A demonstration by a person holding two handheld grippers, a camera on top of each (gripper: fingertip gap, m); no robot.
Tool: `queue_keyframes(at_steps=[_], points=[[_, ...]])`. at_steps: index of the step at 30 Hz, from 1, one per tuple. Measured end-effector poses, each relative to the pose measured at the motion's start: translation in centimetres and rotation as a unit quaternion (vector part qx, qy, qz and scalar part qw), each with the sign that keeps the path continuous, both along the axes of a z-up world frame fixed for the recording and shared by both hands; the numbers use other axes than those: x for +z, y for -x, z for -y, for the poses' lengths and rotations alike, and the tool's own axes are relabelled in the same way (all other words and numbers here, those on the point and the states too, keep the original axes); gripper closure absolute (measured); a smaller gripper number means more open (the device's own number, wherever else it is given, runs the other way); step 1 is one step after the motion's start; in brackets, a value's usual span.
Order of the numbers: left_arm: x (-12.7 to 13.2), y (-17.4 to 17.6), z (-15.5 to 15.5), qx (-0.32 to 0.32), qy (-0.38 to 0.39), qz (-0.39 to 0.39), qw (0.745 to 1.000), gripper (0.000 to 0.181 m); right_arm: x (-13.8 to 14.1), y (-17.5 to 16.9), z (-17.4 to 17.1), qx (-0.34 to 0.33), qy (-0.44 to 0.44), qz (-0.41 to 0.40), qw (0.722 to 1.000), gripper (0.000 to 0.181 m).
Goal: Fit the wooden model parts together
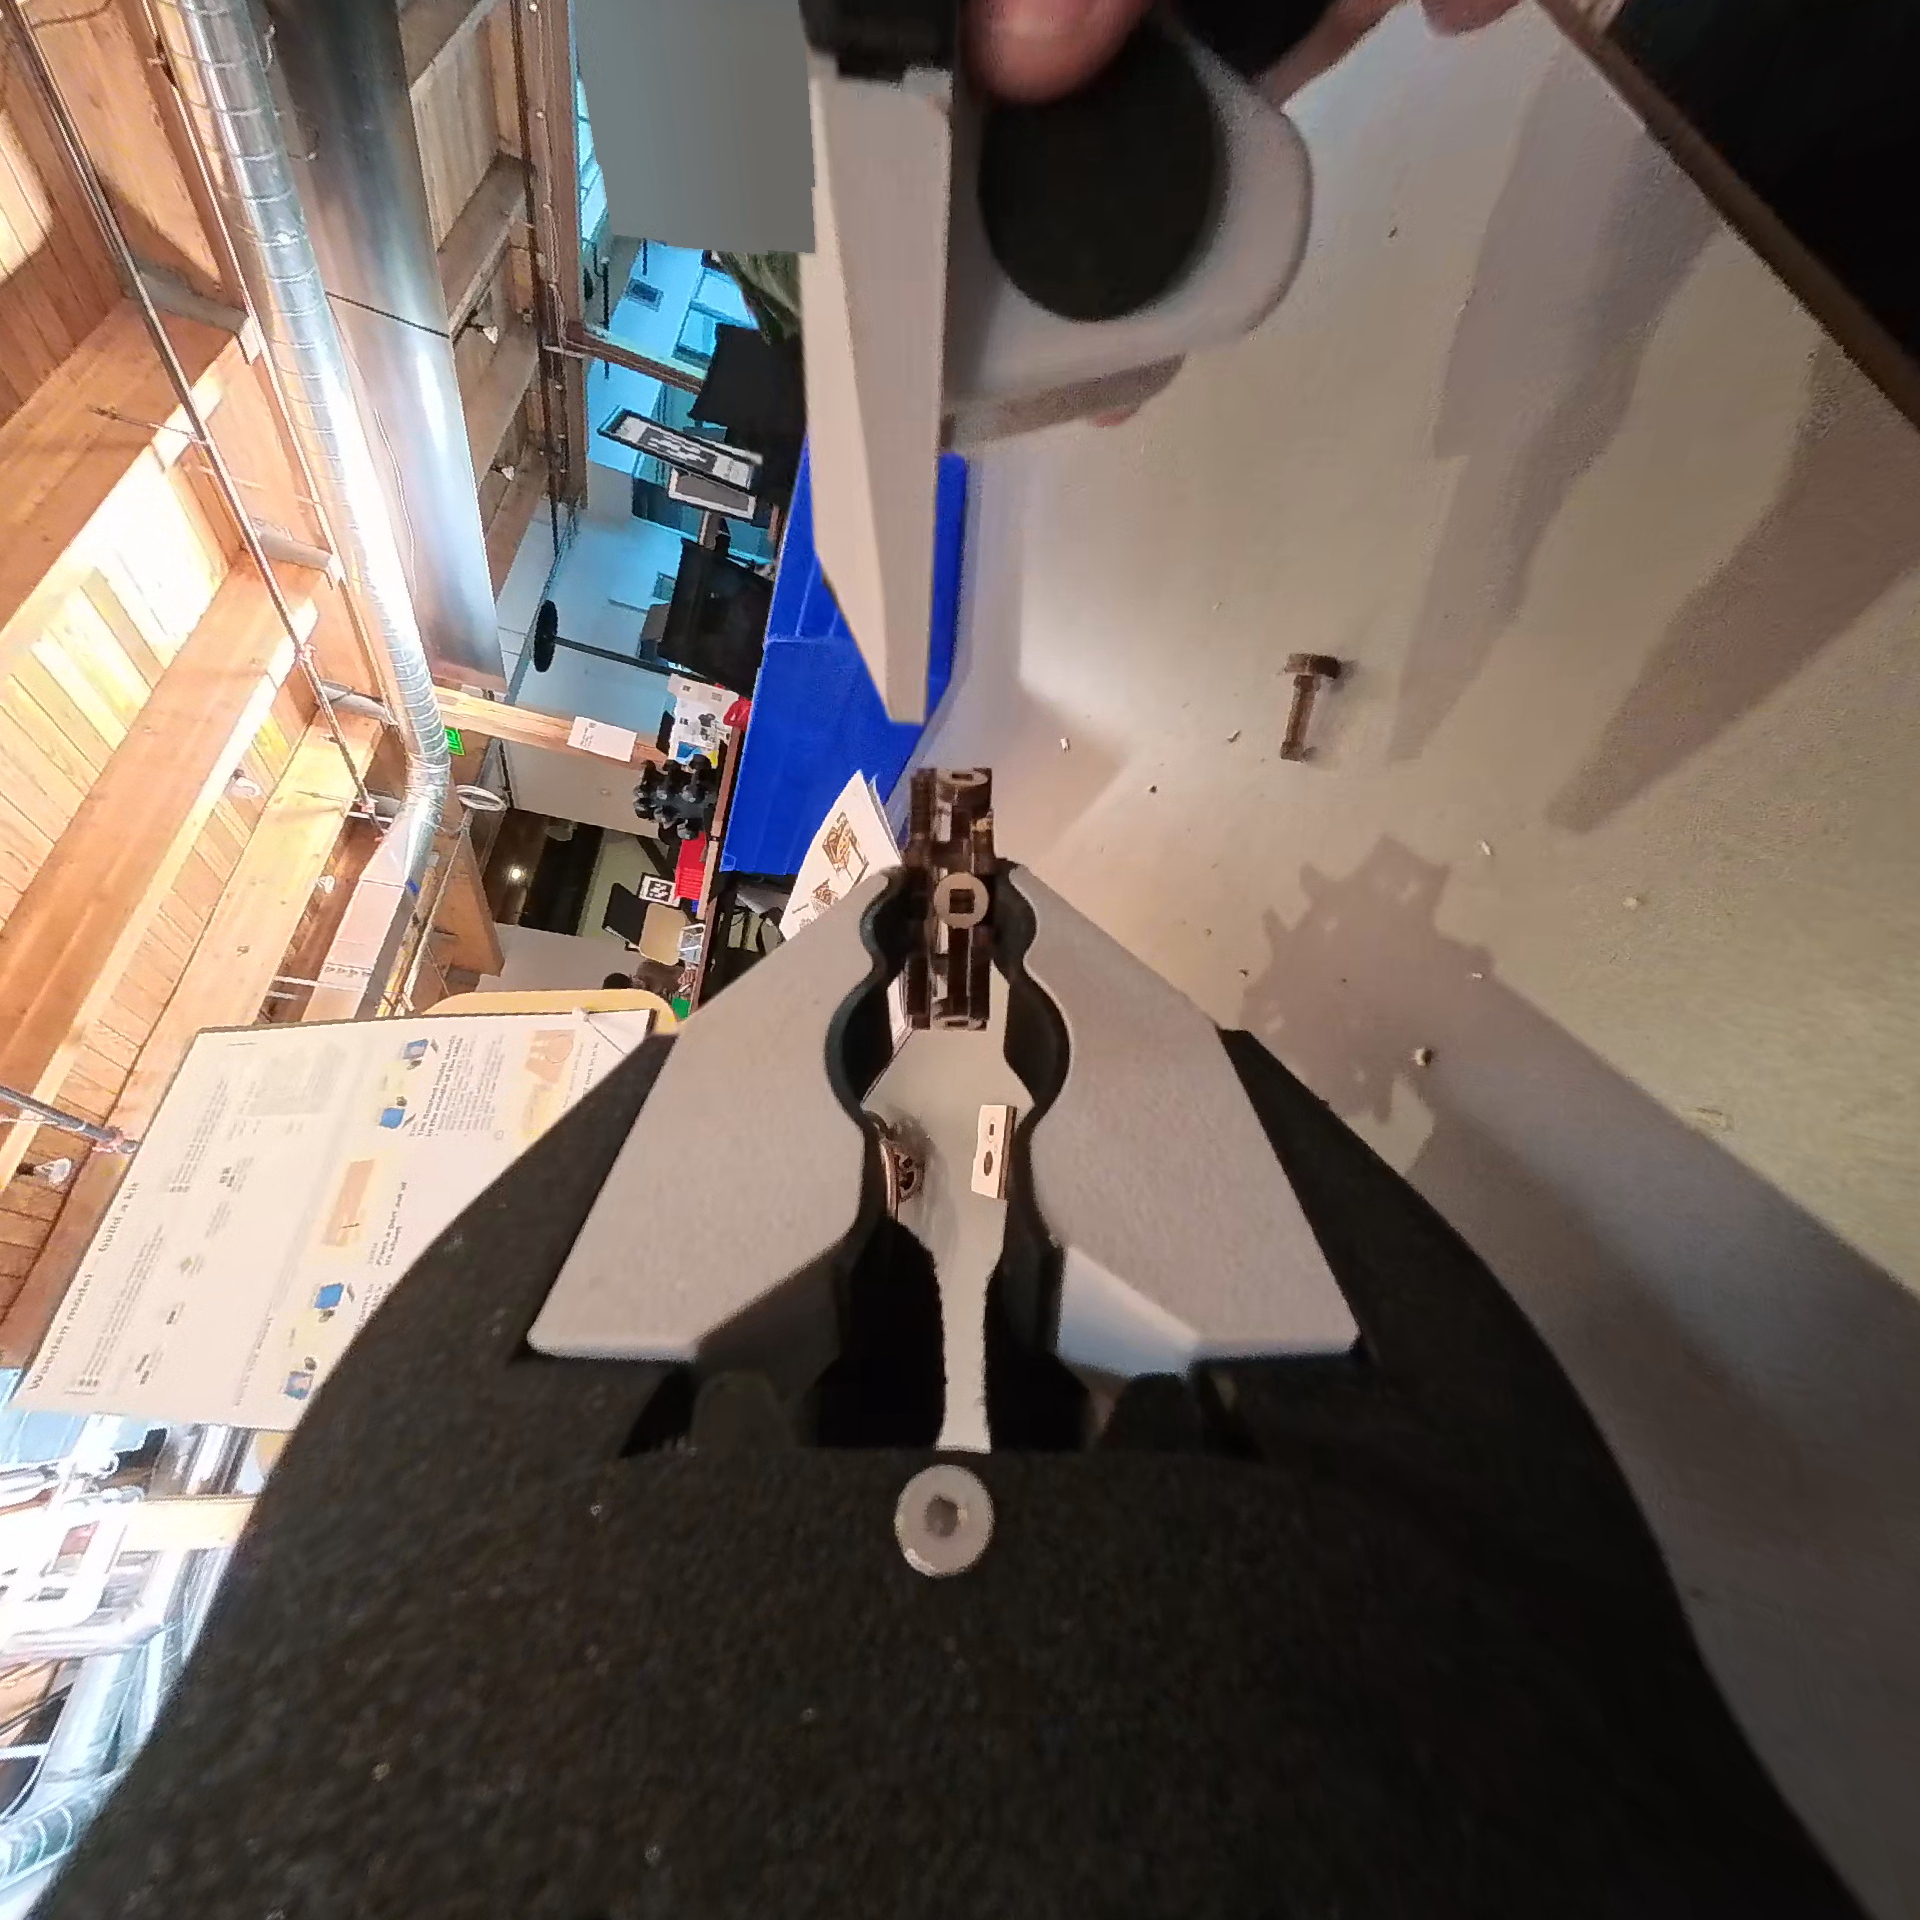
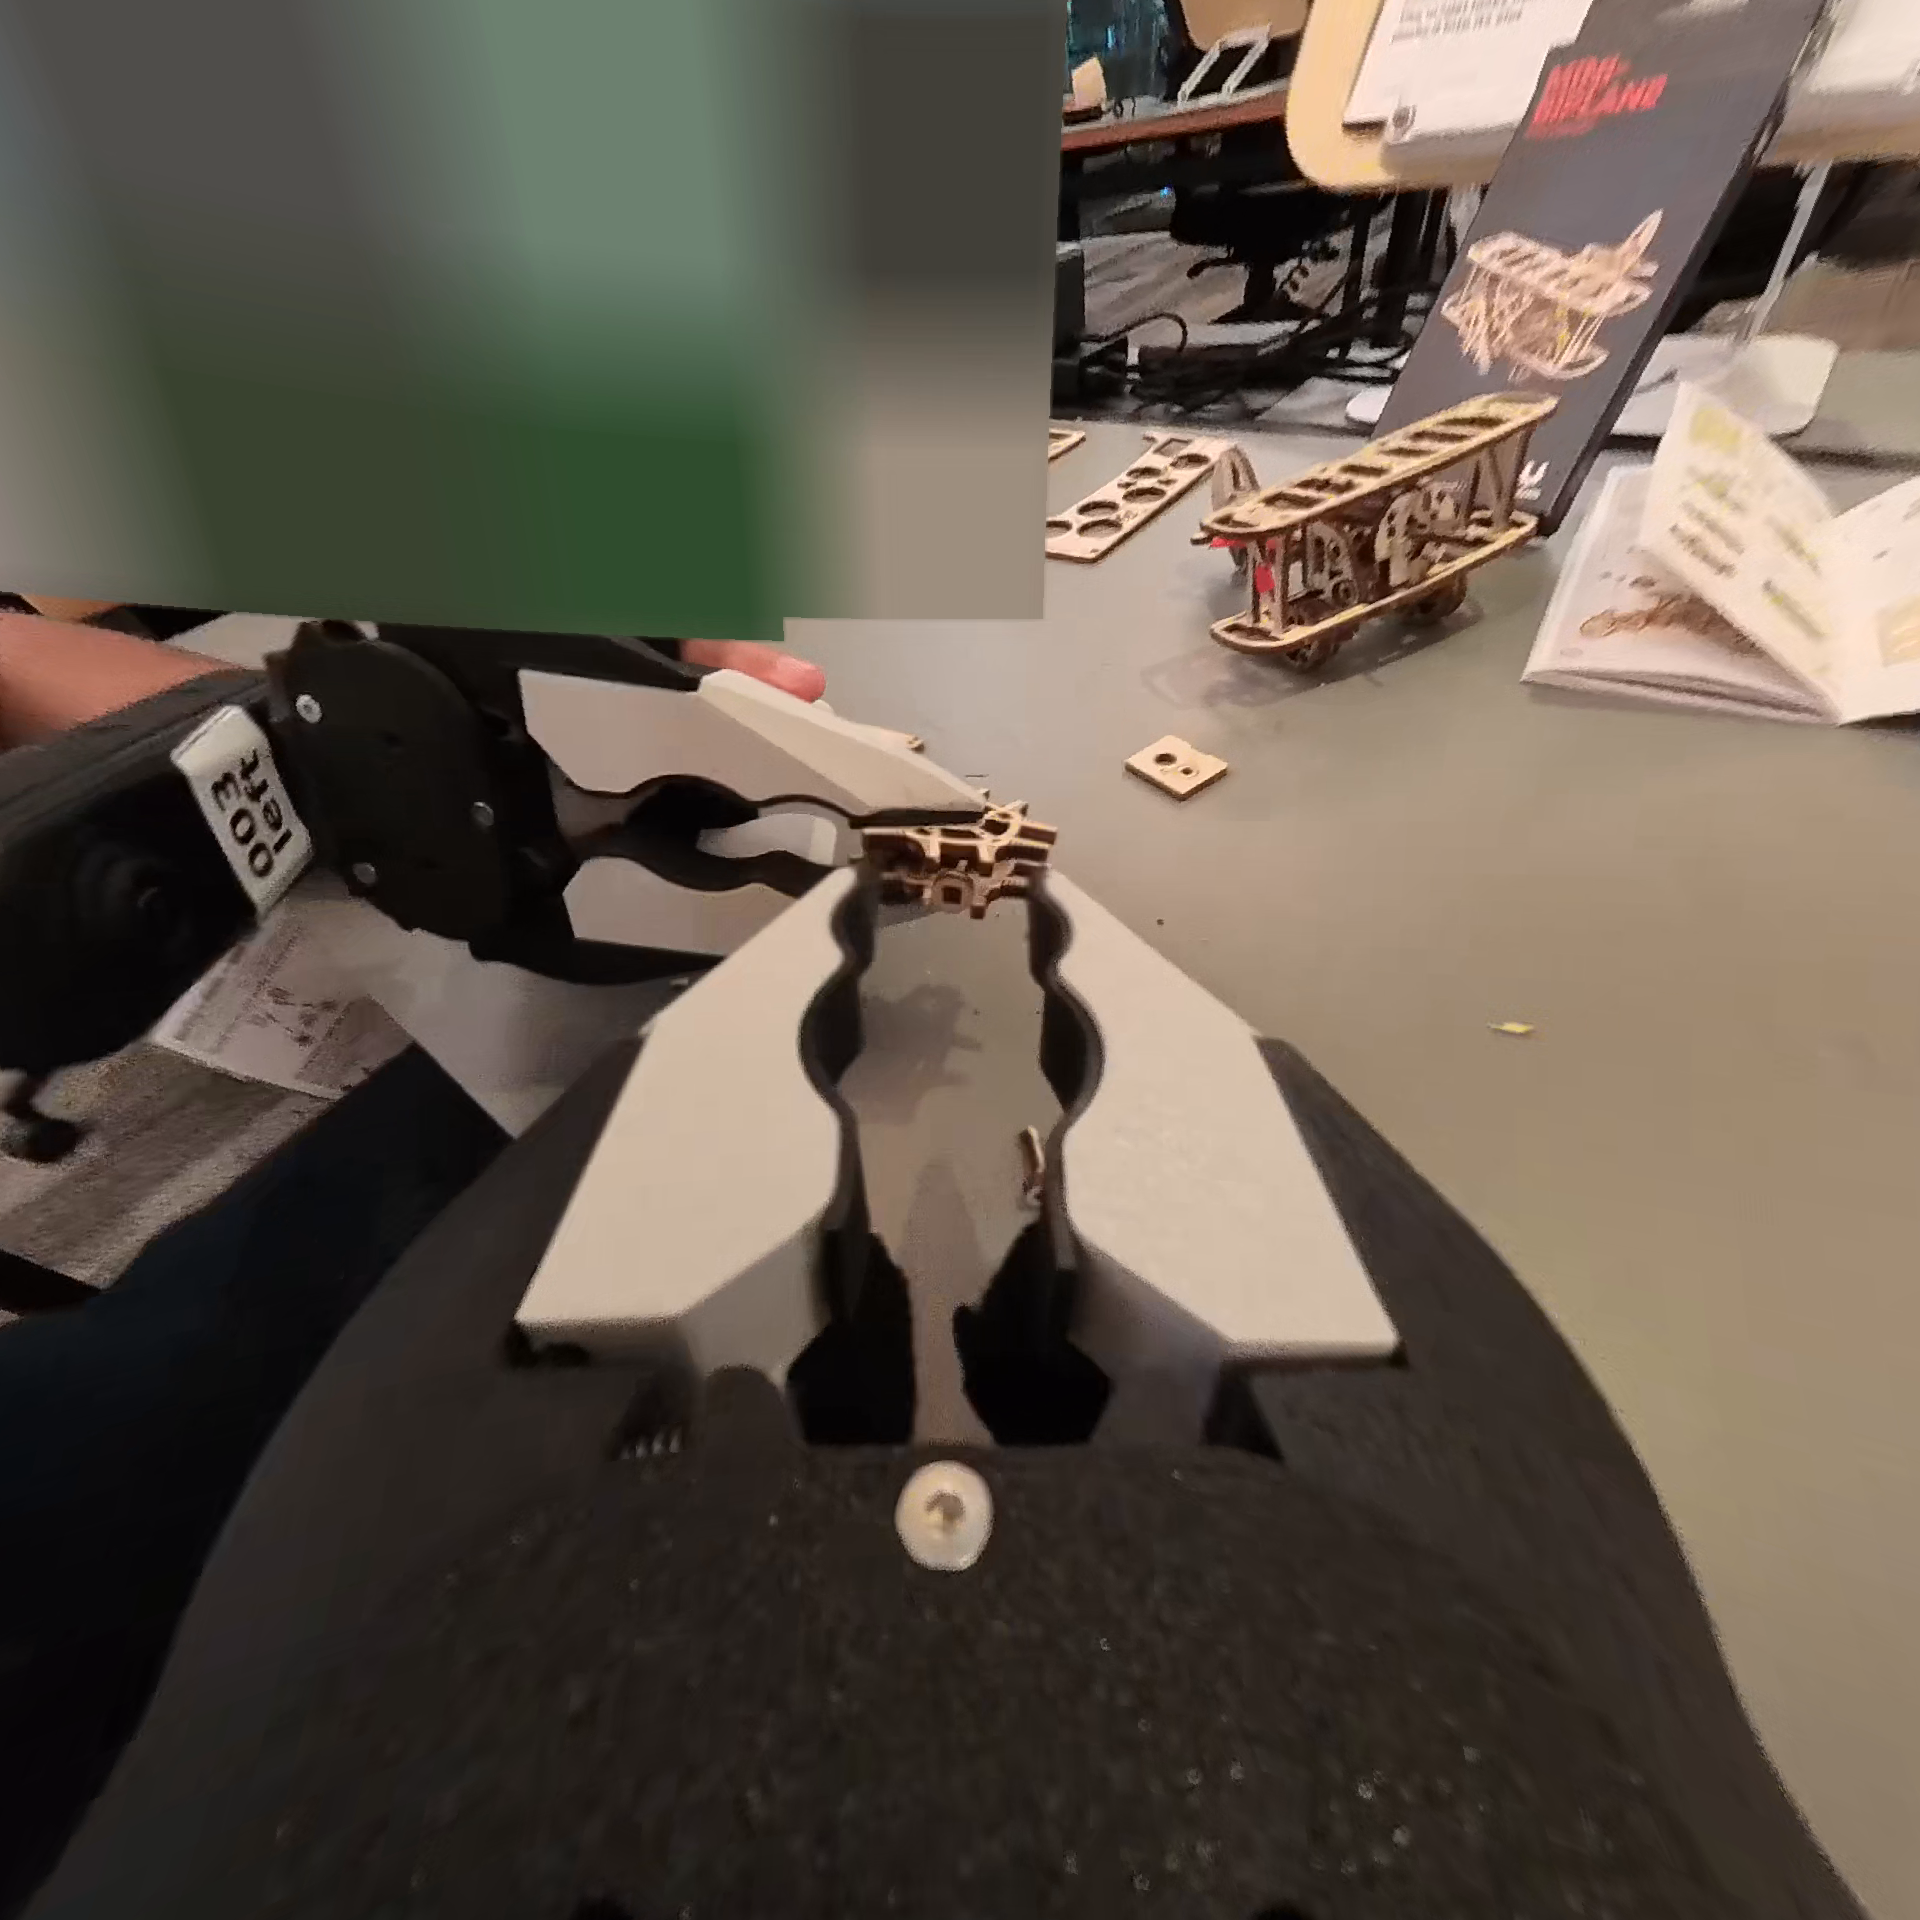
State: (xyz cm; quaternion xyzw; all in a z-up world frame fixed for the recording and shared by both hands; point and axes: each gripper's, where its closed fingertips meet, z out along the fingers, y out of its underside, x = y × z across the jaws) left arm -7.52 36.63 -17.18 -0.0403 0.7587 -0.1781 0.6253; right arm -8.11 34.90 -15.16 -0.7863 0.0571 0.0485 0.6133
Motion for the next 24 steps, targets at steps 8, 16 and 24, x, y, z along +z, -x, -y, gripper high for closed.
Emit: queue_keyframes(at_steps=[8, 16, 24], points=[[0.9, 0.6, 0.8, -0.013, -0.025, 0.04, 0.999, 0.169, -0.3, 1.0, -0.3, 0.0, 0.004, 0.053, 0.999, 0.172], [0.9, 0.6, 0.6, -0.013, -0.028, 0.042, 0.999, 0.17, -0.1, 0.8, -0.2, 0.0, 0.005, 0.066, 0.998, 0.169], [0.8, 0.4, 0.3, -0.007, -0.029, 0.037, 0.999, 0.169, 0.0, 1.4, -0.5, 0.013, -0.003, 0.031, 0.999, 0.157]])
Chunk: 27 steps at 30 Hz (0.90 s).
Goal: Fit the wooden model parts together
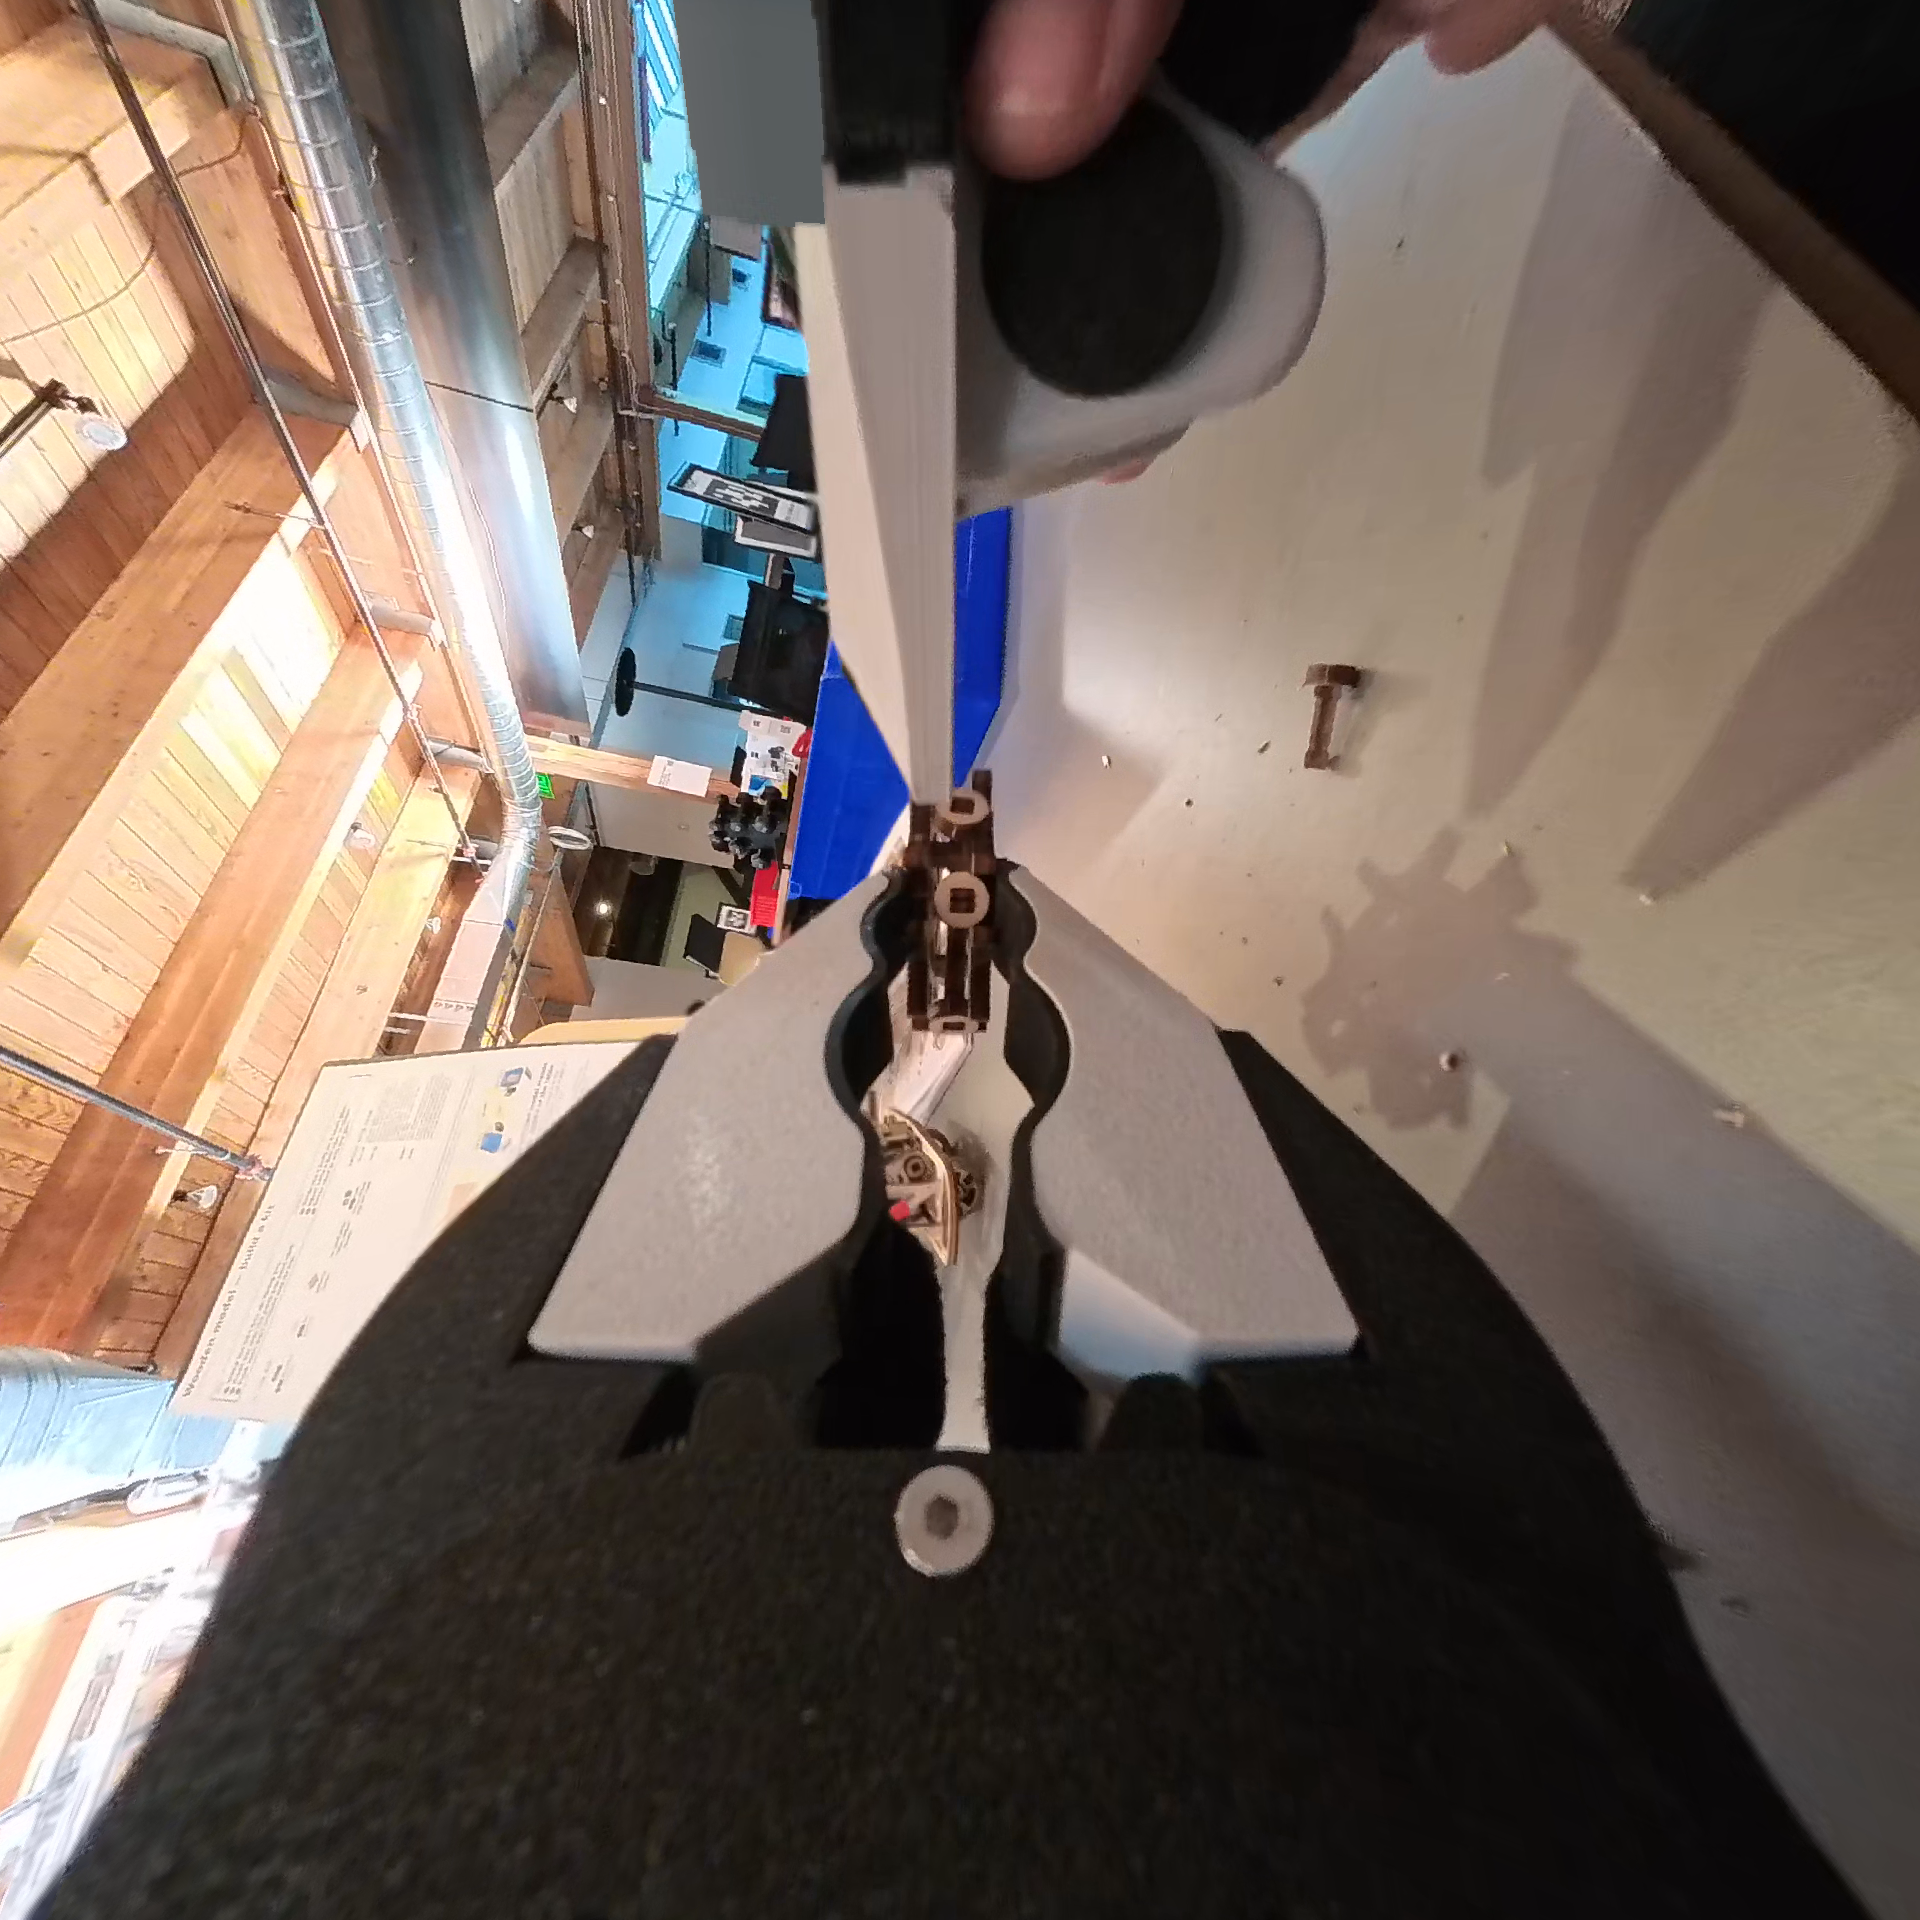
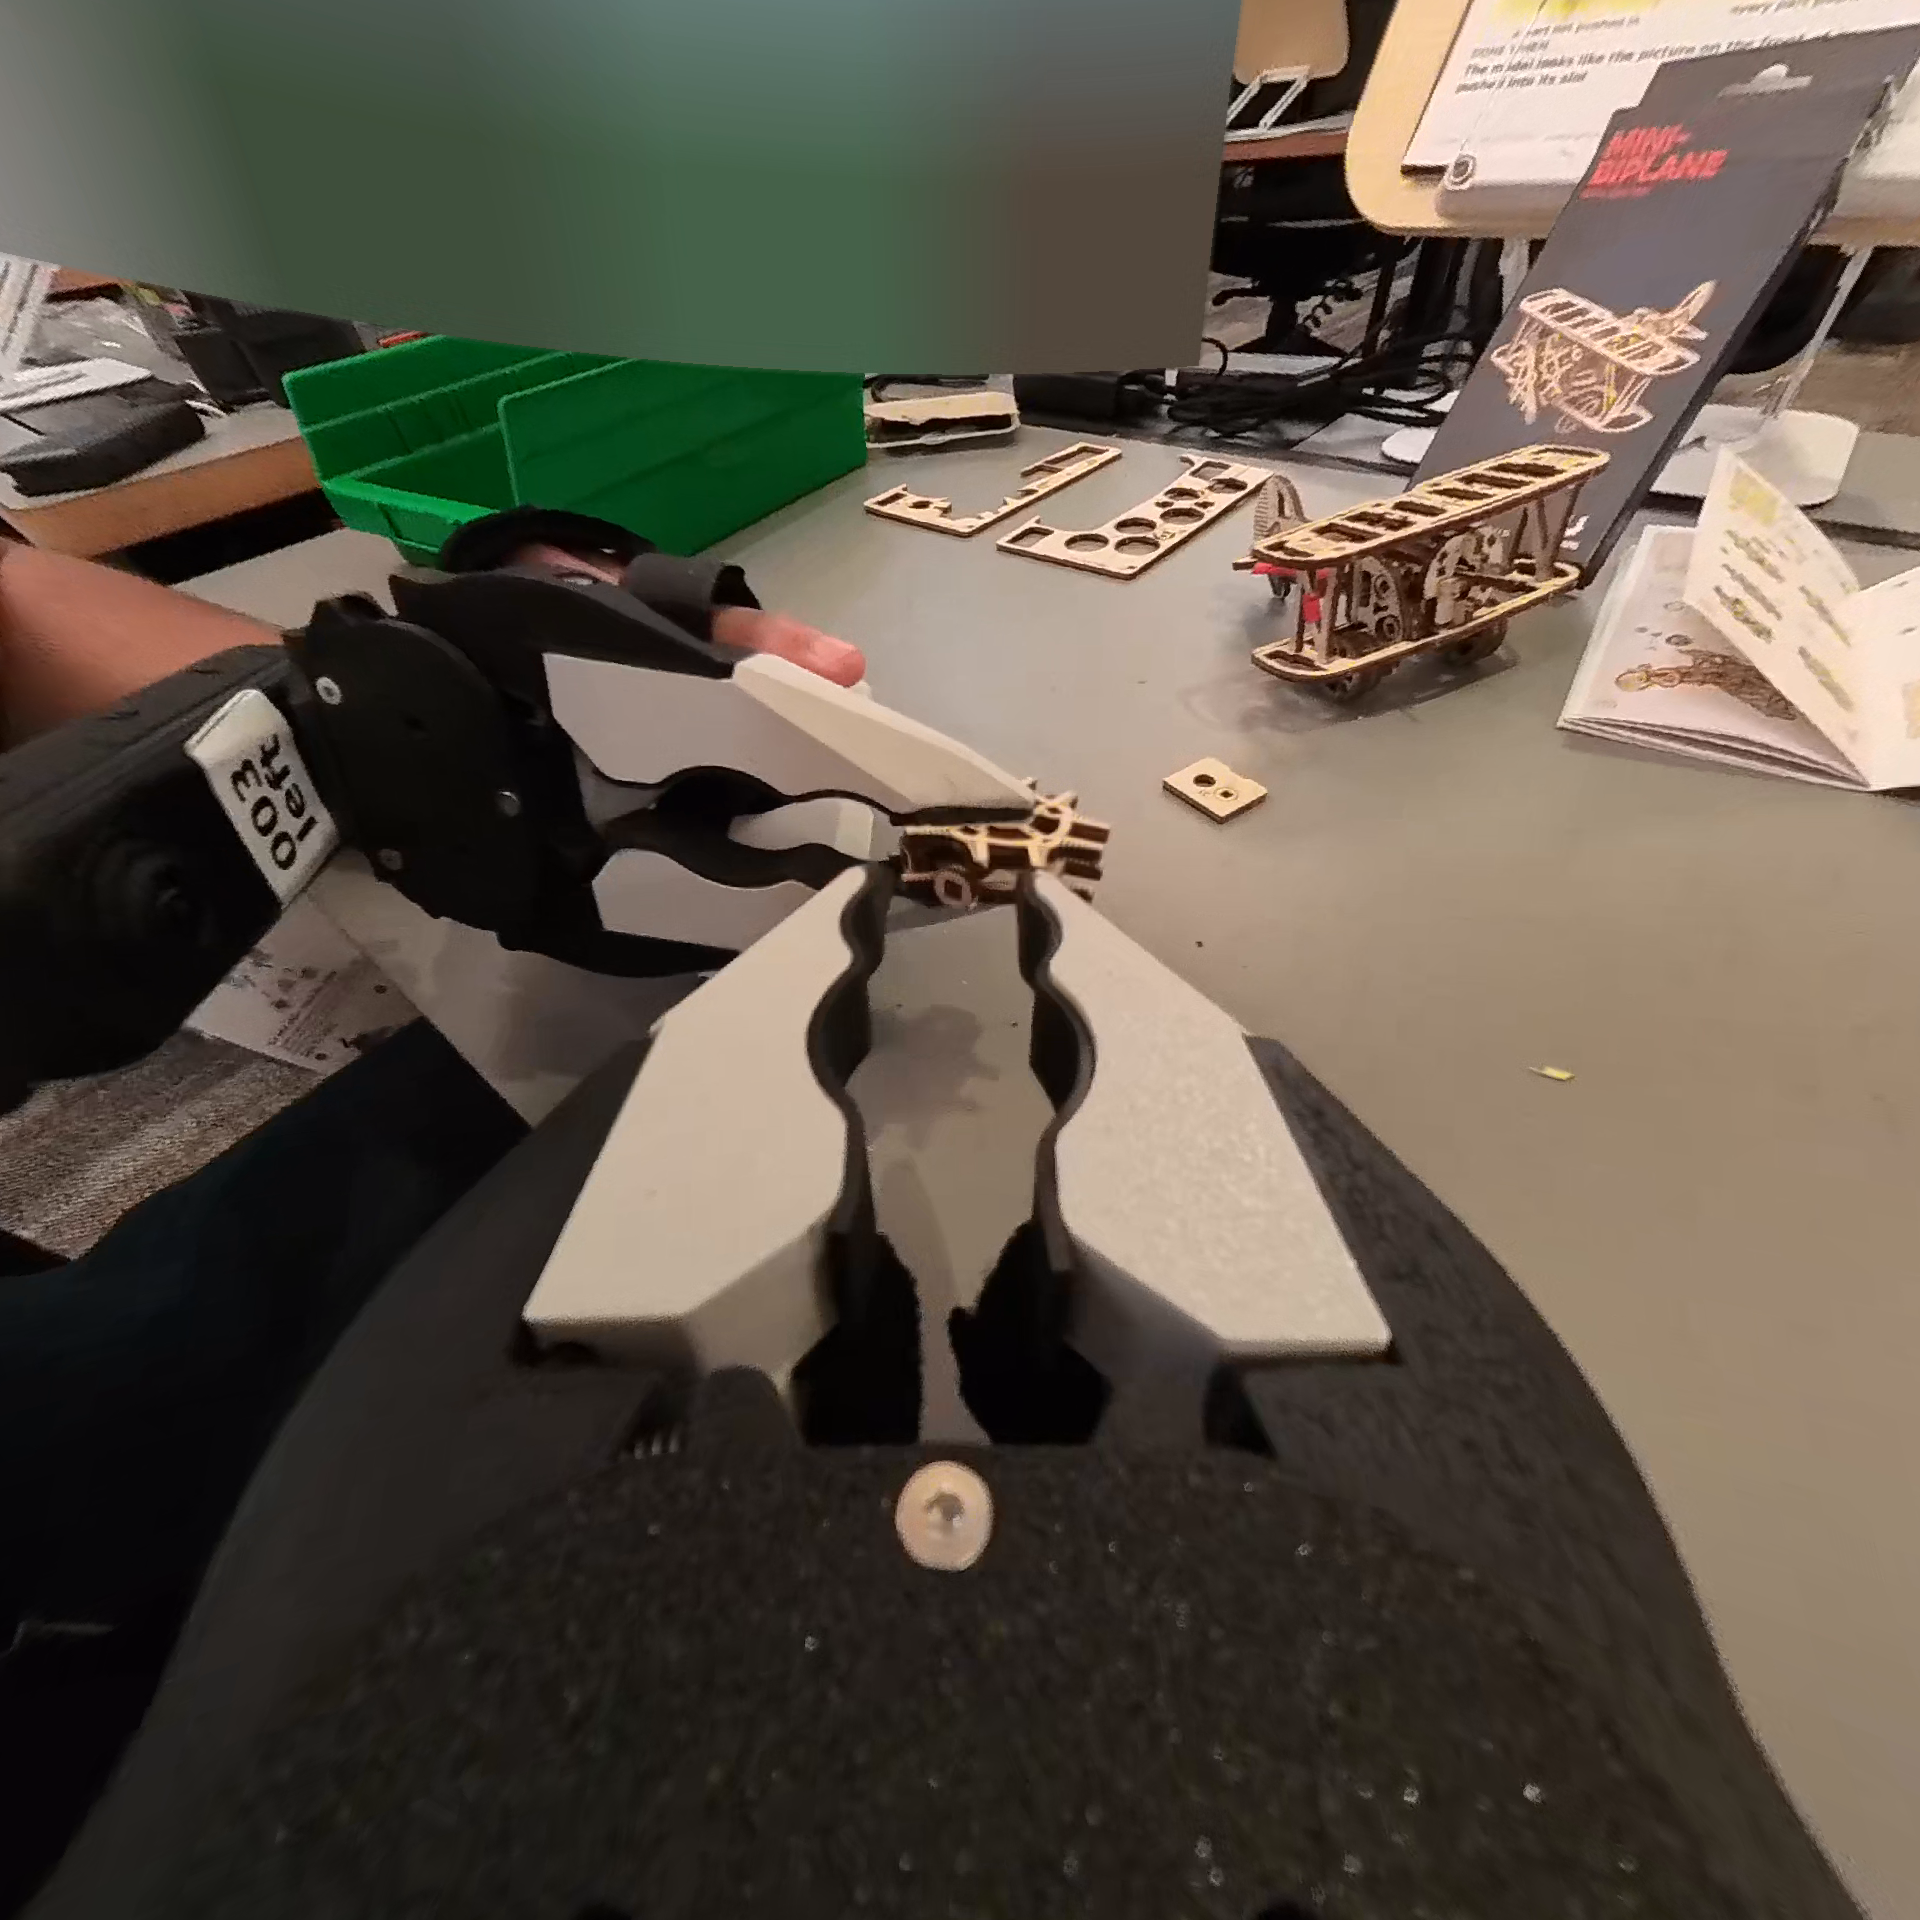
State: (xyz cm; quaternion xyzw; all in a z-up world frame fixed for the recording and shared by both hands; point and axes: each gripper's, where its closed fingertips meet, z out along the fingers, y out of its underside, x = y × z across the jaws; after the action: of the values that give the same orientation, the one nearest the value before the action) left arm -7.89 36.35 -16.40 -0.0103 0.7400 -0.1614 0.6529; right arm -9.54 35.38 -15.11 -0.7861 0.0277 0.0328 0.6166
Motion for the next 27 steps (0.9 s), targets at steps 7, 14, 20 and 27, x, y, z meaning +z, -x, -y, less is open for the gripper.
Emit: queue_keyframes(at_steps=[7, 14, 20, 27], points=[[0.4, 0.1, -0.1, 0.006, -0.003, 0.009, 1.0, 0.17, -0.2, -0.4, -0.1, -0.022, 0.009, 0.034, 0.999, 0.163], [2.1, 0.5, -0.1, -0.023, 0.089, 0.01, 0.996, 0.169, 0.9, -0.8, 0.8, -0.008, -0.012, 0.0, 1.0, 0.161], [2.8, 0.2, -1.2, -0.09, 0.279, -0.089, 0.952, 0.169, -5.5, -1.7, 3.5, 0.076, 0.16, -0.007, 0.984, 0.159], [3.7, 1.6, -0.1, -0.189, 0.237, -0.037, 0.952, 0.169, -7.6, -2.2, 3.3, 0.078, 0.194, 0.015, 0.978, 0.163]])
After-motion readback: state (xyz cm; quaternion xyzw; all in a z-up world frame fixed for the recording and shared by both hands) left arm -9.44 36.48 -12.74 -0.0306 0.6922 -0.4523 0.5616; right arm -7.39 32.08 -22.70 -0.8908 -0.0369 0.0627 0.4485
